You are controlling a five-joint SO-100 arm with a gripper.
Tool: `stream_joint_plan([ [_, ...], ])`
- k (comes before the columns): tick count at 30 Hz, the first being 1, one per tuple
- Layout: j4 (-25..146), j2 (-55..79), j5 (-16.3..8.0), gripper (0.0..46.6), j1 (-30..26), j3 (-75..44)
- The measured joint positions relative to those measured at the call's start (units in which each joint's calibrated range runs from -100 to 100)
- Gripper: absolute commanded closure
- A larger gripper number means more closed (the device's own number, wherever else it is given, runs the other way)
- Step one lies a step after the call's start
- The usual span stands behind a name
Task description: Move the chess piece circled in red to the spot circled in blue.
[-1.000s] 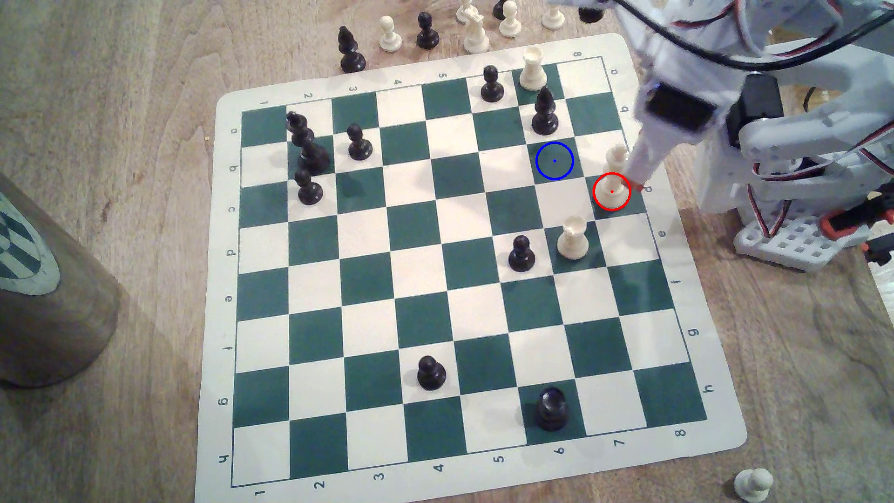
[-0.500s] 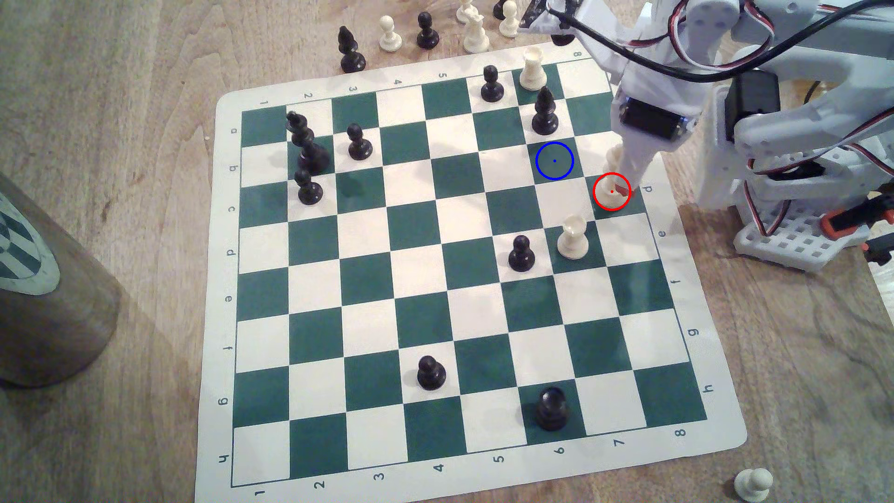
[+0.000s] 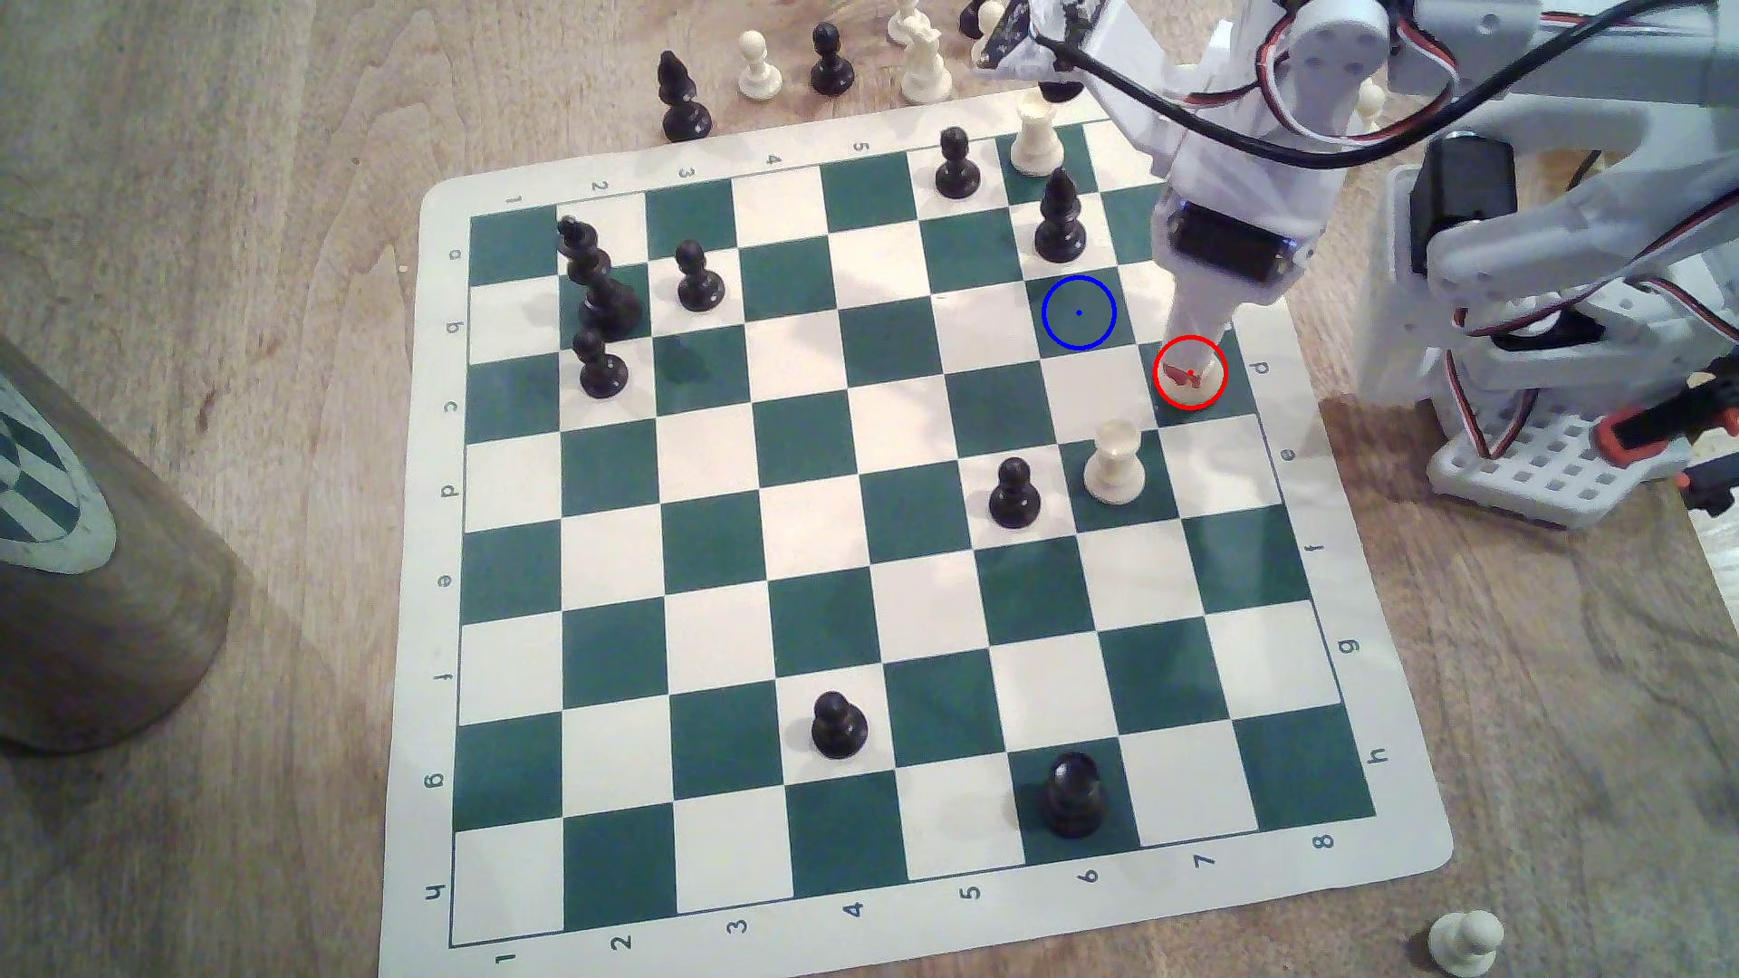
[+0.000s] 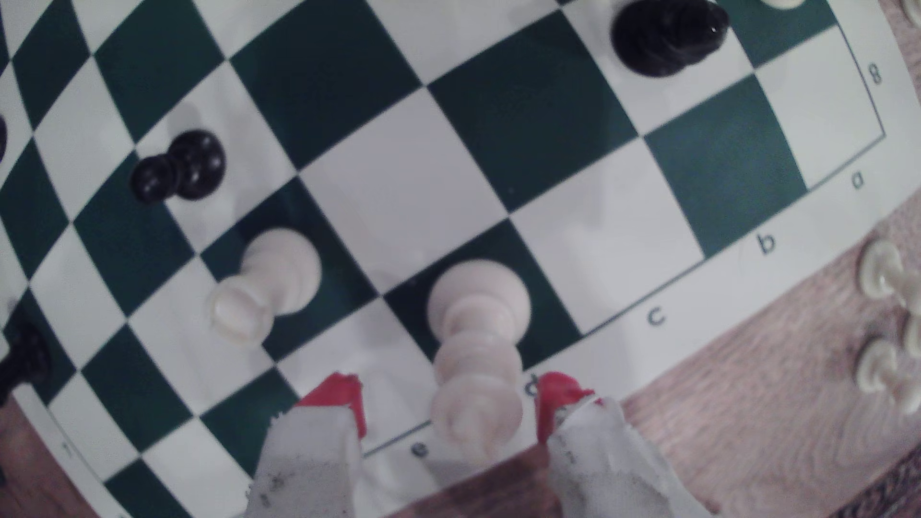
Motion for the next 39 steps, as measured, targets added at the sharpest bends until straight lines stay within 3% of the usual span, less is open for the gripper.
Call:
stream_joint_plan([
  [19, -2.39, -1.34, -0.29, 32.4, 0.44, 1.08],
  [27, -2.39, -3.27, -0.39, 46.4, 0.37, 1.08],
  [39, -2.39, -4.94, -0.63, 46.4, 0.37, 1.08],
])
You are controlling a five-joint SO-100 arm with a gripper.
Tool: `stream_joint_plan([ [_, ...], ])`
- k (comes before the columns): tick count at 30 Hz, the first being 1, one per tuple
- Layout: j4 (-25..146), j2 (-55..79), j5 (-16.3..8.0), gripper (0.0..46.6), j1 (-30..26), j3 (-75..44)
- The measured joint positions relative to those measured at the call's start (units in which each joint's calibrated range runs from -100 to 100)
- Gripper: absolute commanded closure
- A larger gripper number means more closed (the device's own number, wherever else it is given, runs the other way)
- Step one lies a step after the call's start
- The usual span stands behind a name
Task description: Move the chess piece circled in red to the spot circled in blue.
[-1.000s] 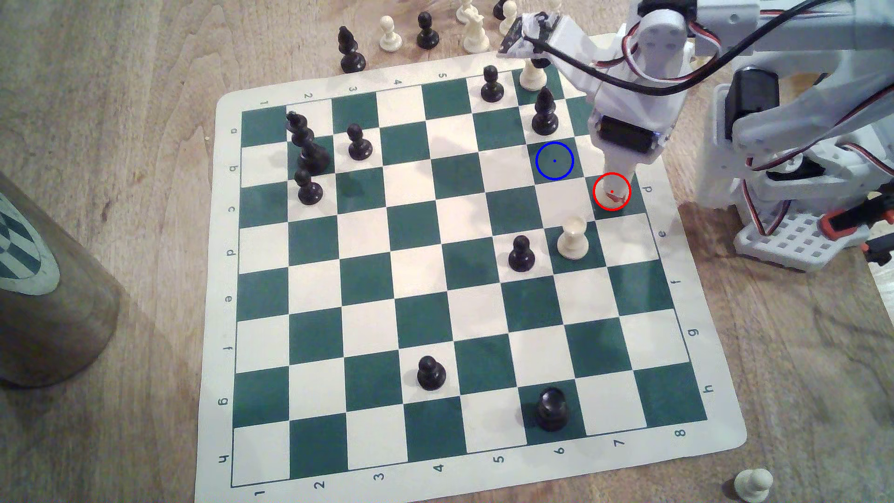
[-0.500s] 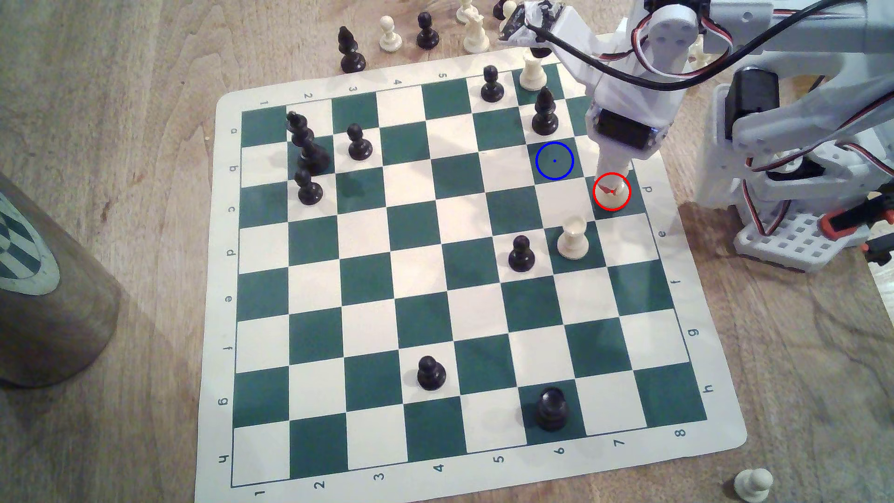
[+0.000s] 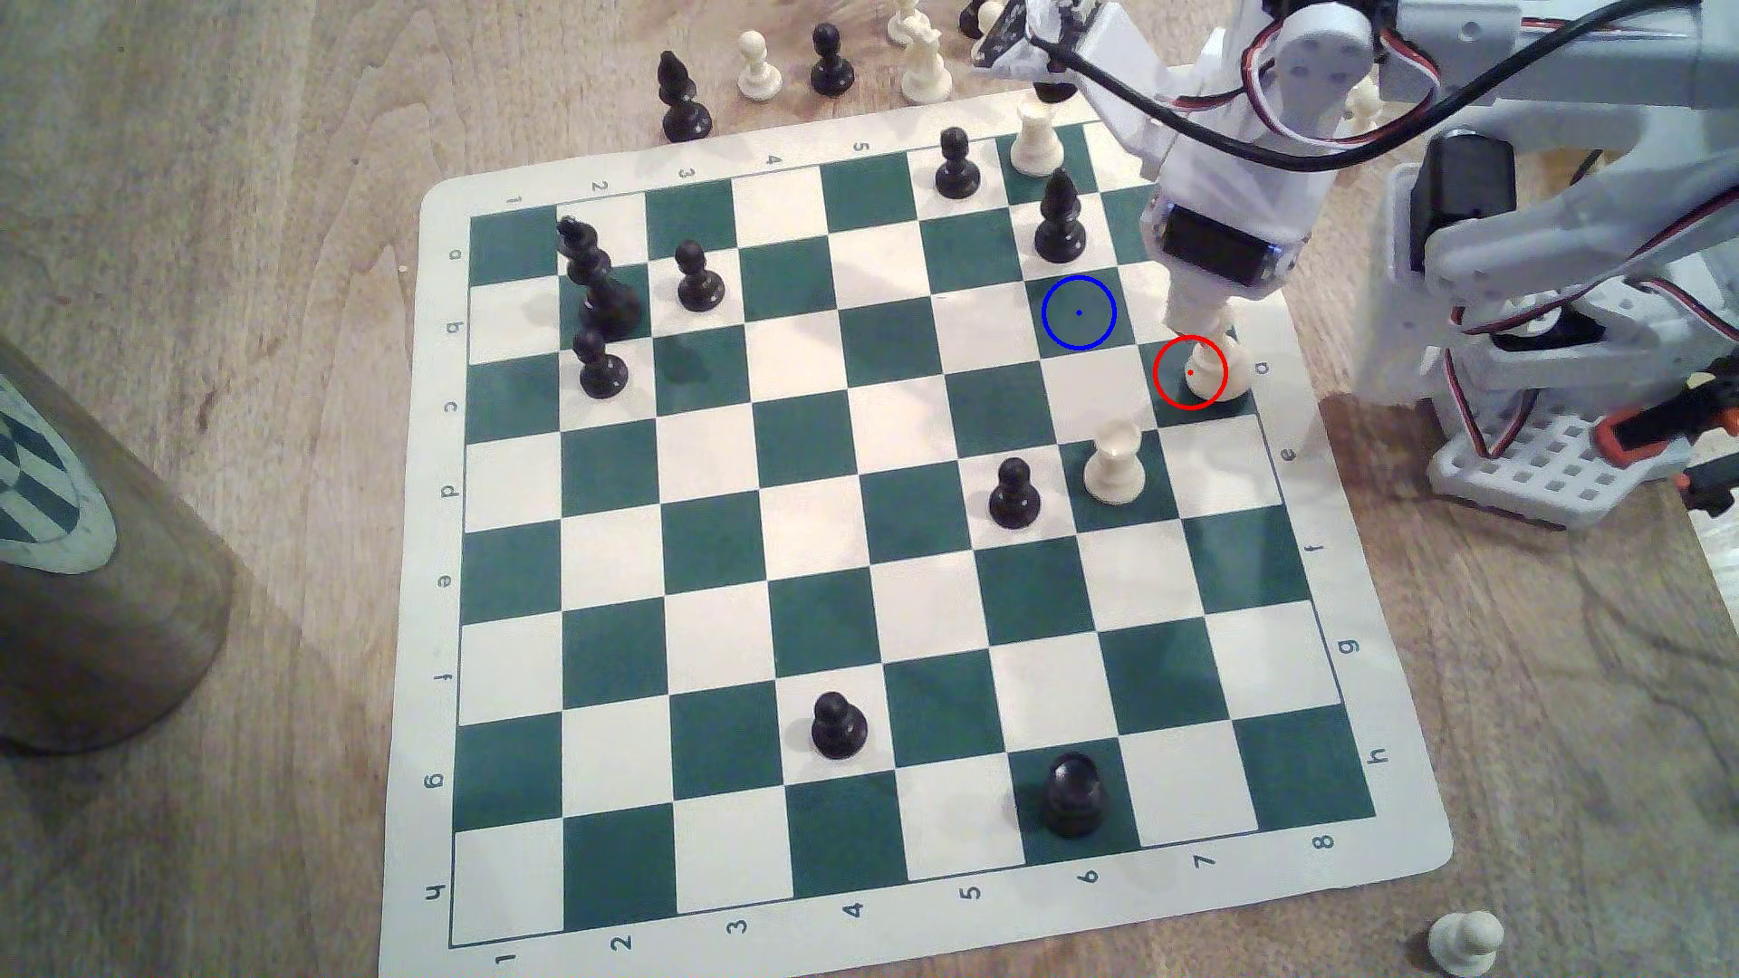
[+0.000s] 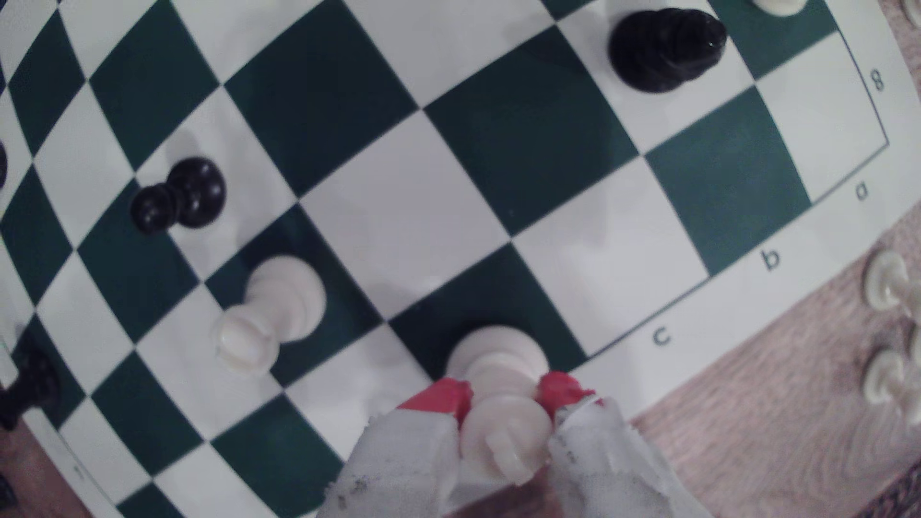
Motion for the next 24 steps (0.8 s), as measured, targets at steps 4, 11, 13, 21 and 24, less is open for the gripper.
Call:
stream_joint_plan([
  [4, 1.43, -3.44, -0.83, 46.4, 0.0, -0.18],
  [11, 5.82, -9.22, -1.76, 46.4, 0.07, -8.13],
  [13, 5.02, -8.88, -1.76, 46.4, 0.15, -10.21],
  [21, -0.48, -1.68, -1.71, 46.4, 3.02, -14.55],
  [24, -3.35, 2.43, -1.03, 46.4, 4.42, -14.64],
])
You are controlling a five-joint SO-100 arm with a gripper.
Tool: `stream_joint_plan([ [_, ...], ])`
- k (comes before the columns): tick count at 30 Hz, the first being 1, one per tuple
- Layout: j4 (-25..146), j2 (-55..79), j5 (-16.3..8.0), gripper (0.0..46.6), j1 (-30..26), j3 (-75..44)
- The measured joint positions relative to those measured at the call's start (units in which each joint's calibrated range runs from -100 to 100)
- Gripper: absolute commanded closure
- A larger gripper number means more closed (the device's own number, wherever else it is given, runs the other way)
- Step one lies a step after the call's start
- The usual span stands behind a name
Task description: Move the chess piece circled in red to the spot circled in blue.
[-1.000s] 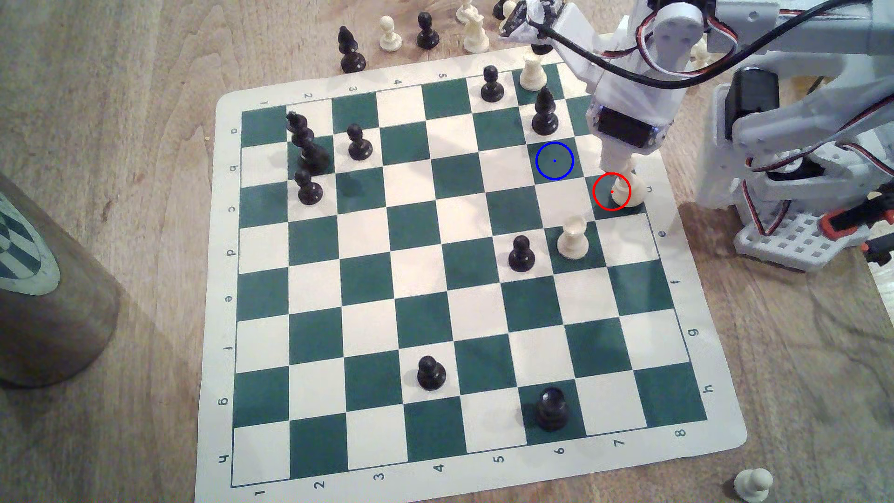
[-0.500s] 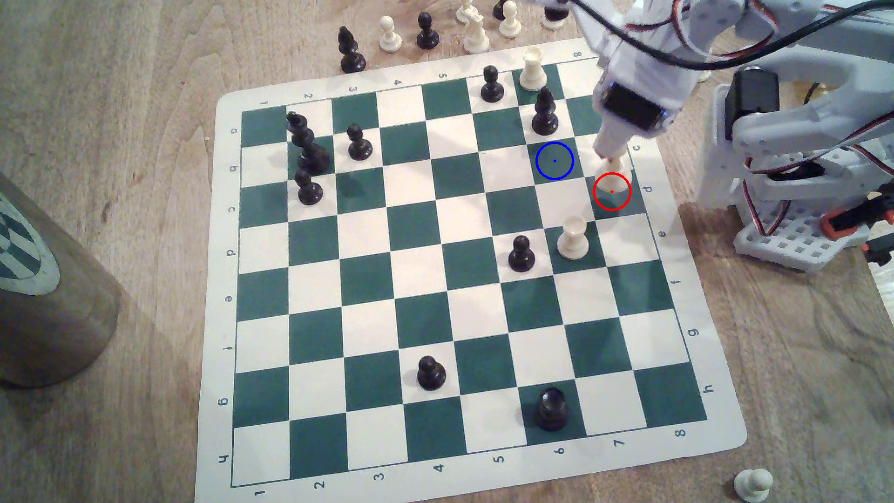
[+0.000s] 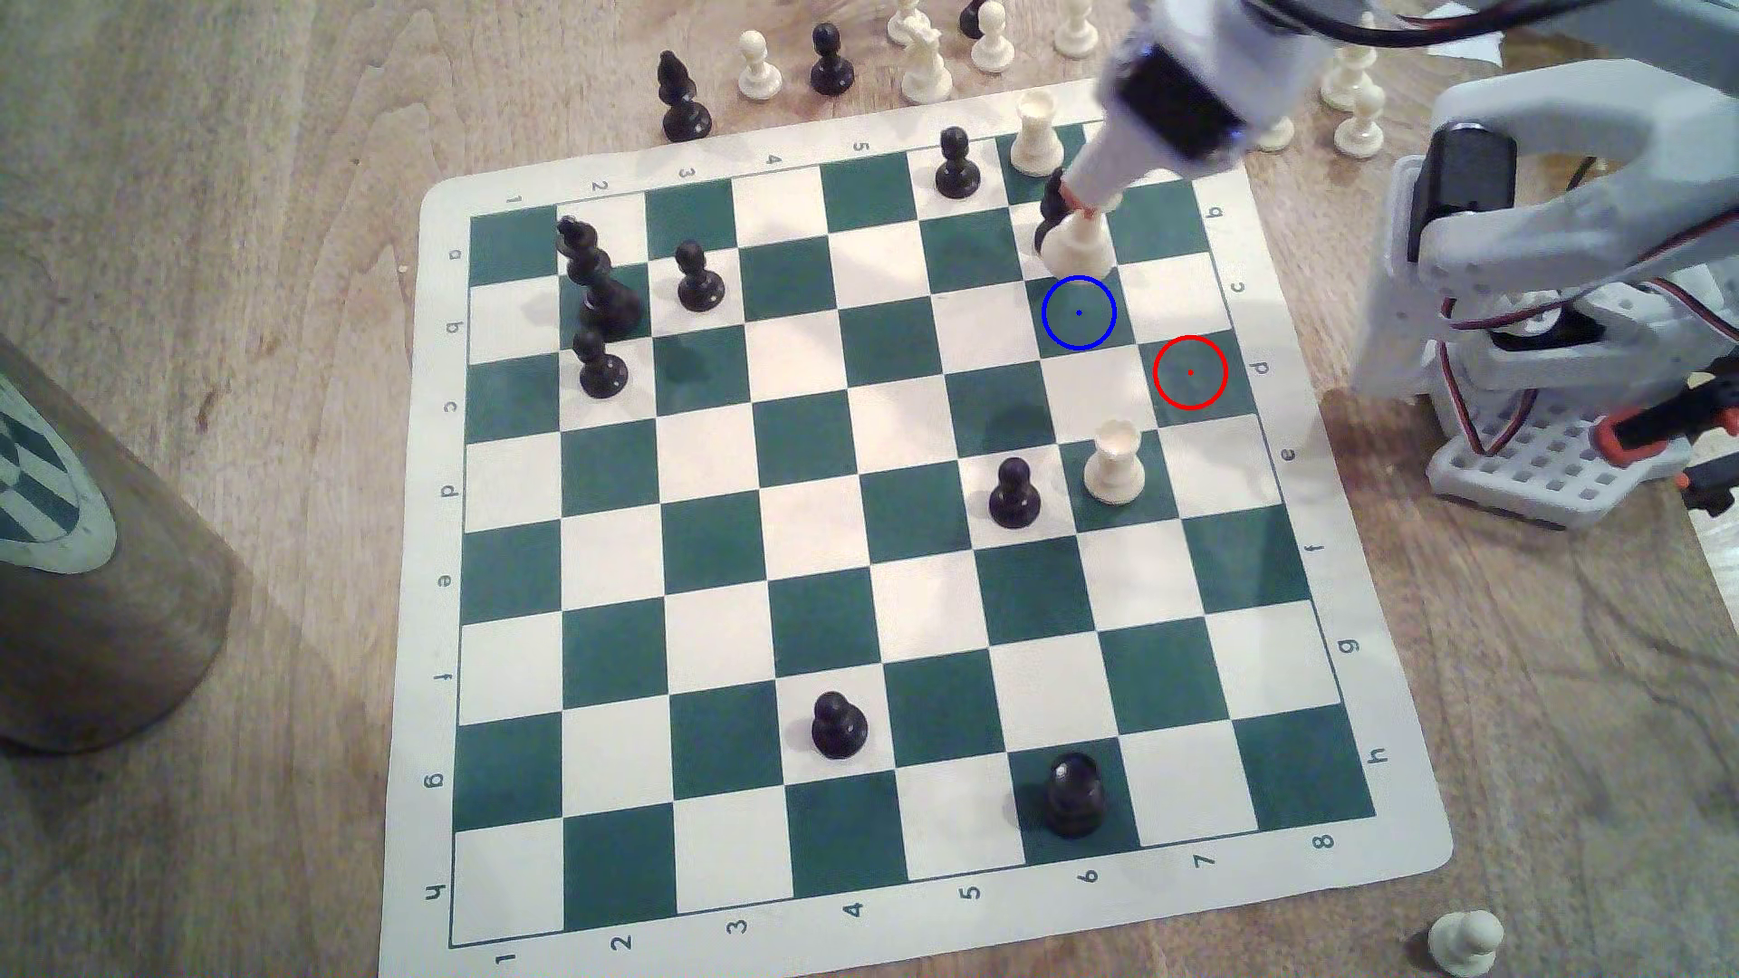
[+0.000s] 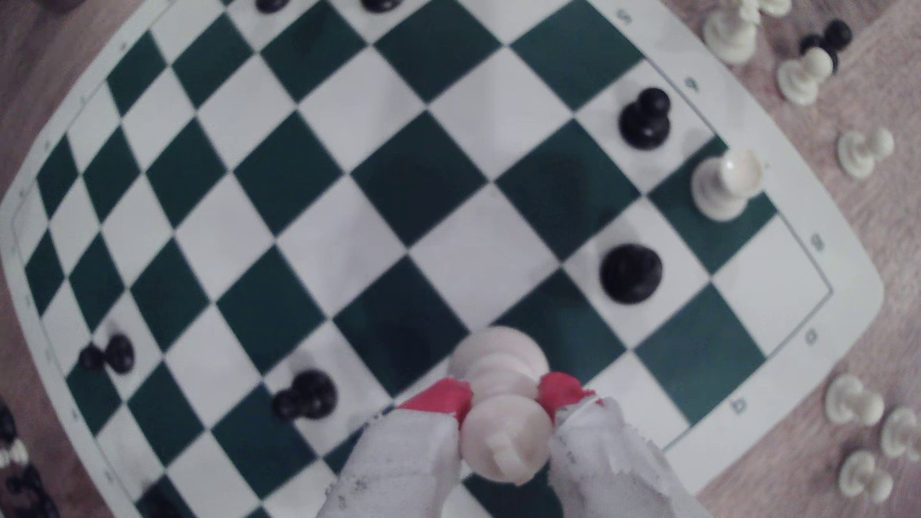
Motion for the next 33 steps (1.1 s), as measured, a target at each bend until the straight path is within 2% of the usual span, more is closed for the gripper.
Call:
stream_joint_plan([
  [14, -9.08, 13.99, 0.93, 46.4, 2.58, 0.0],
  [33, -12.75, 19.19, 2.64, 46.4, 4.28, 1.9],
])
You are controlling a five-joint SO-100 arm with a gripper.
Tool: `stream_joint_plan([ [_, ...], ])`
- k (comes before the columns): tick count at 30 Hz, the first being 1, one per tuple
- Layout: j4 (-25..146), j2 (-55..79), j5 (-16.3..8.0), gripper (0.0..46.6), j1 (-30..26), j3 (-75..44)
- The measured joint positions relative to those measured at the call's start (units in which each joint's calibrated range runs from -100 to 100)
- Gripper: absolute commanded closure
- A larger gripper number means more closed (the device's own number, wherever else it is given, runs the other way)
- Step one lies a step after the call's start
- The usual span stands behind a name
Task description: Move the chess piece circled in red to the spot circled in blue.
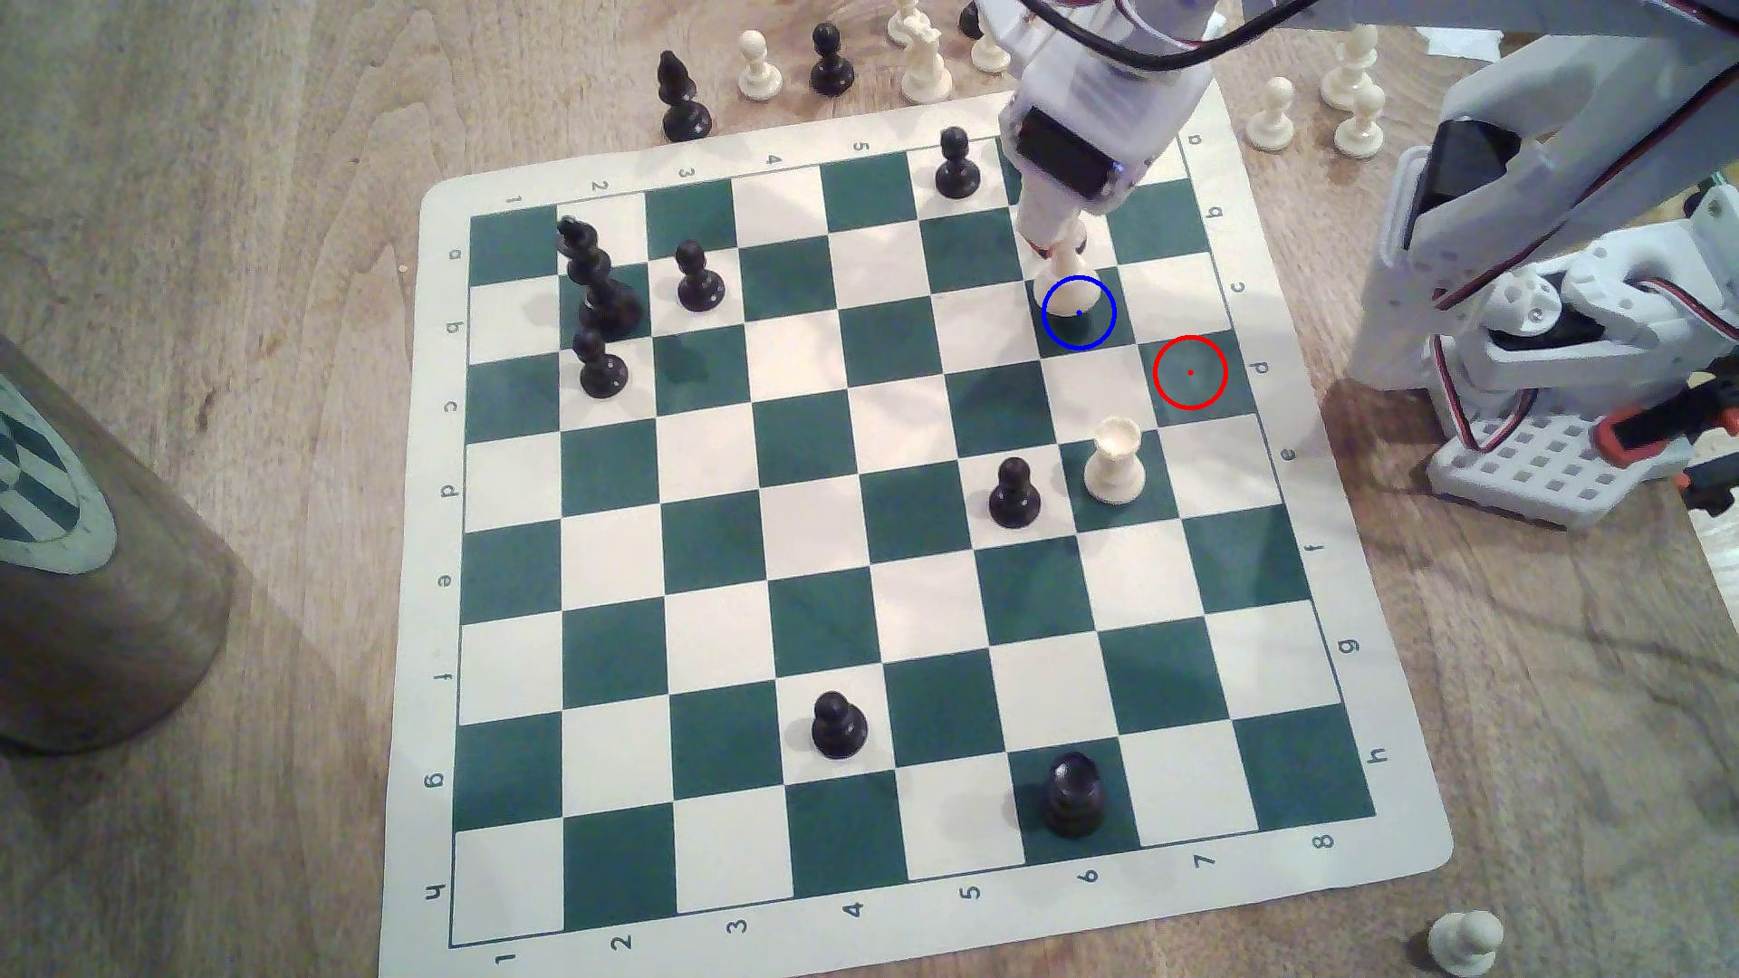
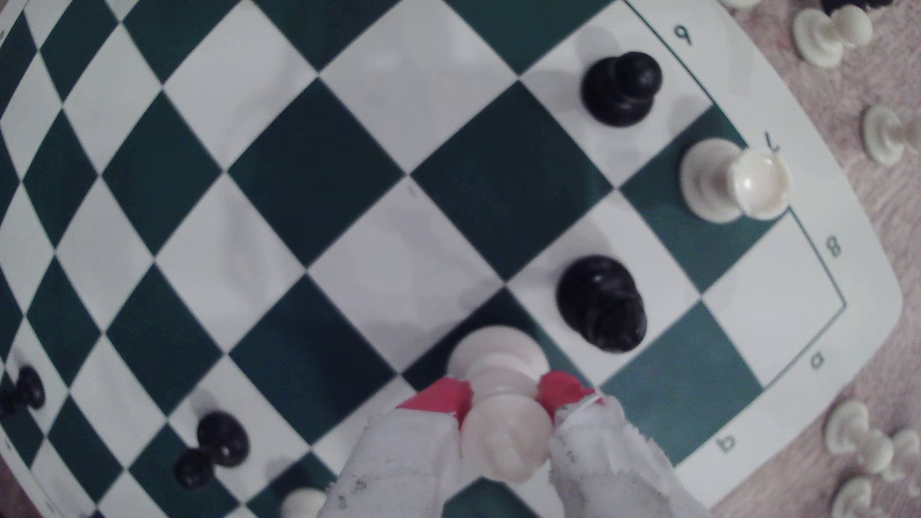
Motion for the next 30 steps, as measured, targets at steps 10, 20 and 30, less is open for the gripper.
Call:
stream_joint_plan([
  [10, 0.0, 0.25, 0.24, 46.4, 0.0, 0.81],
  [20, -0.48, 1.34, 0.24, 45.8, 0.0, 0.81],
  [30, -0.8, 1.34, 0.24, 38.6, 0.0, 1.17],
])
